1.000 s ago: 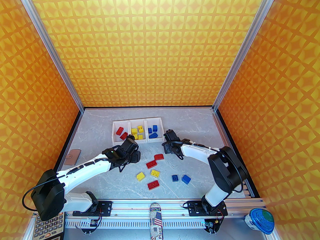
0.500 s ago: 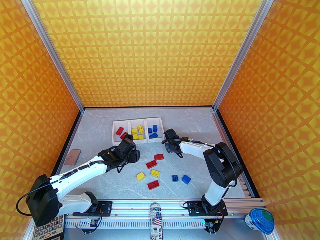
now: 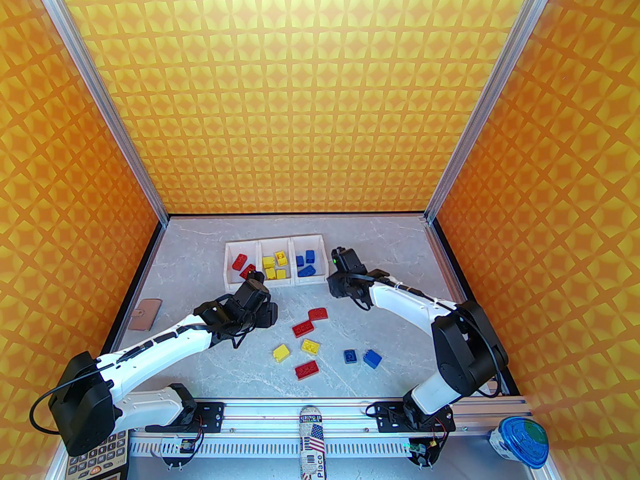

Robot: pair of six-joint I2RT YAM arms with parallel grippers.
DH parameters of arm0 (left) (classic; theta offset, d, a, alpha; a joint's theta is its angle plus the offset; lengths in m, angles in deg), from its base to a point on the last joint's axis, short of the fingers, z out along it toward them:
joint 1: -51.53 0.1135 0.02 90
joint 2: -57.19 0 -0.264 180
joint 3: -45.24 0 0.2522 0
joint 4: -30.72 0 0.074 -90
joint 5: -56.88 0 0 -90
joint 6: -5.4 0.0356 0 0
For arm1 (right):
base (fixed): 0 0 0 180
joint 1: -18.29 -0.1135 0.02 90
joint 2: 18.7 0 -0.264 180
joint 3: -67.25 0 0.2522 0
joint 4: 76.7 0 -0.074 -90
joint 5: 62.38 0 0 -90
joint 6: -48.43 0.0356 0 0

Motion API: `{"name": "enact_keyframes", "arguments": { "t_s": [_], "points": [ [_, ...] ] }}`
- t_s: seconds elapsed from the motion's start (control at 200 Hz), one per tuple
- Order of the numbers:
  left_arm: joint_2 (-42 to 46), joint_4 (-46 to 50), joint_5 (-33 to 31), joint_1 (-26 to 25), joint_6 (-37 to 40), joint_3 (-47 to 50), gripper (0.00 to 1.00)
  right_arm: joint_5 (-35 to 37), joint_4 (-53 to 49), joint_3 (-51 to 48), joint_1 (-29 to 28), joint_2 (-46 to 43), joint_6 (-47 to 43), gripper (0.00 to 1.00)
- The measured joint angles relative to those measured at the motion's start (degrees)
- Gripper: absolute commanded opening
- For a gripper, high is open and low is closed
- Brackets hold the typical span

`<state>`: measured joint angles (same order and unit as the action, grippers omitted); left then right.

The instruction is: Sort the legos into containers by color

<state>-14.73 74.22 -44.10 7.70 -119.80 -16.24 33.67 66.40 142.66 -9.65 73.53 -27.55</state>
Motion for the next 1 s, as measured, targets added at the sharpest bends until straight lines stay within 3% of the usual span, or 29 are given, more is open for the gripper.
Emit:
{"name": "enact_keyframes", "arguments": {
  "t_s": [0.165, 0.38, 0.525, 0.59, 0.815, 1.0],
  "points": [
    [0.0, 0.0, 0.0, 0.0, -0.4, 0.1, 0.59, -2.8, -0.2, 8.5, 0.0, 2.4, -0.2, 0.22],
    [0.4, 0.0, 0.0, -0.1, -0.9, 1.0, 0.59, -4.2, -1.0, 19.7, 0.0, 11.6, -0.7, 0.25],
    [1.2, 0.0, 0.0, -0.1, -1.1, 1.2, 0.61, -3.2, -3.6, 25.5, 0.0, 17.9, -1.1, 0.46],
    [1.8, 0.1, 0.0, -0.2, -1.2, 1.3, 0.66, -2.5, -4.8, 27.5, 0.0, 19.9, -1.0, 0.51],
    [2.5, 0.6, 0.0, -1.4, -1.3, 1.8, 0.71, -1.0, -6.1, 27.5, 0.0, 20.2, -1.0, 0.55],
    [2.5, 1.5, 0.0, -3.7, -1.4, 2.3, 0.72, -0.5, -5.1, 19.9, 0.0, 14.2, -1.0, 0.55]
  ]
}}
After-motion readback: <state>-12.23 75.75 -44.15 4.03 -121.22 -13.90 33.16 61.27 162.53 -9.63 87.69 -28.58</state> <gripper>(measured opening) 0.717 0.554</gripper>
